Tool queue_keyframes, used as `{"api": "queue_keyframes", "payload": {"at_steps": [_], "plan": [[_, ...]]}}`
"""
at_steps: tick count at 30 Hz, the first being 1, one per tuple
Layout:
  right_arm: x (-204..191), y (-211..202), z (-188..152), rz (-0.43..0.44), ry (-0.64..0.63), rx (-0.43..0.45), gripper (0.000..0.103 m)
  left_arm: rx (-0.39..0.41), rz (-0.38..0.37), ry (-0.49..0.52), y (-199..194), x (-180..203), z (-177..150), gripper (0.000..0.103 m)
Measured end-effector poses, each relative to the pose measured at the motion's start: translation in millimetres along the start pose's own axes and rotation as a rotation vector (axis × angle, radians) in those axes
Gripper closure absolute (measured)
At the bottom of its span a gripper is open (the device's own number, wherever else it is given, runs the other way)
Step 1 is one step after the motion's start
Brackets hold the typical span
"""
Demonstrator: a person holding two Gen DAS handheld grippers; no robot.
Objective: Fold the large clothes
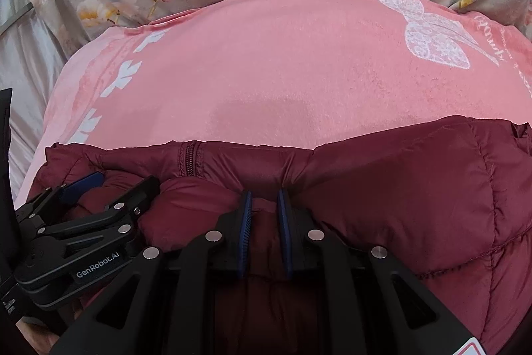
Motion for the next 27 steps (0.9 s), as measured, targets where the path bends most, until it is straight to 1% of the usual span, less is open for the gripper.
{"api": "queue_keyframes", "payload": {"at_steps": [3,13,19,21,22,24,25,27], "plan": [[-1,1,0,-0.012,-0.013,0.008,0.089,0.004,0.007,0.005,1,1,0,0.018],[-1,2,1,-0.014,-0.021,0.016,0.088,0.012,0.025,0.011,3,2,0,0.016],[-1,2,2,0.007,-0.001,0.027,0.088,0.012,0.025,0.006,3,2,1,0.015],[-1,0,3,0.024,0.014,0.038,0.088,0.013,0.012,0.000,3,1,2,0.015],[0,-4,4,0.028,0.024,0.053,0.088,0.012,0.007,-0.004,2,1,2,0.015],[0,-18,3,0.000,0.034,0.081,0.086,0.013,0.016,-0.016,-9,-3,0,0.015],[-2,-29,0,0.004,0.038,0.086,0.085,0.015,0.020,-0.022,-17,-5,-2,0.015],[-10,-52,-9,0.034,0.039,0.110,0.084,0.036,-0.012,-0.051,-44,-7,-10,0.015]]}}
Point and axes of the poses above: each gripper's, at about its wrist camera, not at the fingertips, and y roughly the way its jaws point, x to its right, z to its top, the point moved 8 cm from there along y, roughly the way its jaws point, and after that the axes turned 5 degrees about z, right-handed, at the moved point
